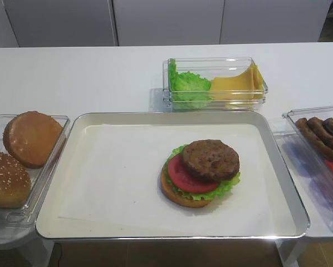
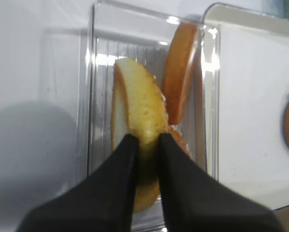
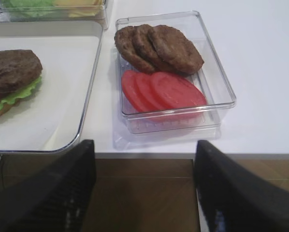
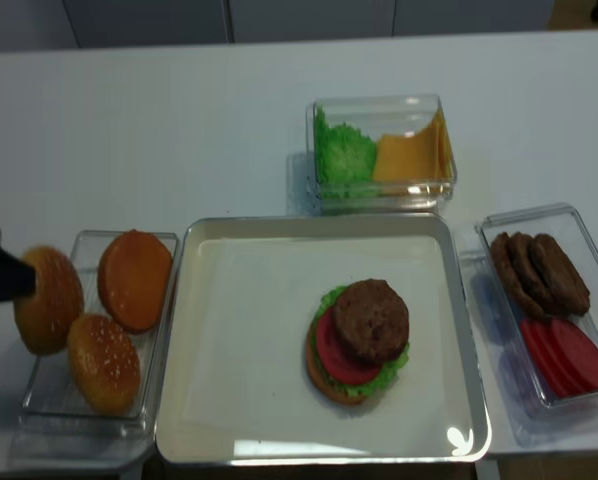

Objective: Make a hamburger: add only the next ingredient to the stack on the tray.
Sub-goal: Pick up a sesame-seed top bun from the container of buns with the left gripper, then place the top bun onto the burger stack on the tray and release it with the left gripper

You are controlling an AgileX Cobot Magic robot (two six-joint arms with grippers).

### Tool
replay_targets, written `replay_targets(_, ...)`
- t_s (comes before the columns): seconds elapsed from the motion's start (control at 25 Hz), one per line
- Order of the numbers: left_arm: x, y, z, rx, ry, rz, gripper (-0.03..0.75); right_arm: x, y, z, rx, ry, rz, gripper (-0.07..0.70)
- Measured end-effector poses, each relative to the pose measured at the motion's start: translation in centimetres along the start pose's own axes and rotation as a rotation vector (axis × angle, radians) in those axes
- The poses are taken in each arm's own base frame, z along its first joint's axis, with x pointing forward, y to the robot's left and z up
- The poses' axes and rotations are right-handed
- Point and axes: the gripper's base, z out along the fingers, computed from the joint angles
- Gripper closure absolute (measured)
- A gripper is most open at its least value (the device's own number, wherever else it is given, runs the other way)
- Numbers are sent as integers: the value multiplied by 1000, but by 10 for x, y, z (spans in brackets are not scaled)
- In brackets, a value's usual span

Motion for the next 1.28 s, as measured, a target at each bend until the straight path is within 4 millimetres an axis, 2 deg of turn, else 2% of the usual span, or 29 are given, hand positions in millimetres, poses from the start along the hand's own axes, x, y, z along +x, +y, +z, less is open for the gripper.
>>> replay_targets(0.12,-11,-13,-18,20,-92,32,627,0,0,0,0,0,0,136)
replay_targets(0.28,-30,-37,-42,130,-246,46,629,0,0,0,0,0,0,136)
replay_targets(0.36,-36,-49,-47,197,-291,55,629,0,0,0,0,0,-2,136)
replay_targets(0.44,-38,-63,-44,255,-284,64,635,0,0,0,0,0,-2,136)
replay_targets(0.68,-25,-128,-13,409,-102,176,635,0,0,0,0,0,-2,136)
replay_targets(0.84,-14,-173,20,458,-7,228,635,0,0,0,0,0,-2,136)
replay_targets(1.0,-5,-209,59,496,34,234,635,0,0,0,0,0,-2,136)
replay_targets(1.16,1,-234,95,572,90,155,636,0,0,0,0,0,-2,136)
replay_targets(1.28,8,-247,119,617,148,109,636,0,0,0,0,0,-2,136)
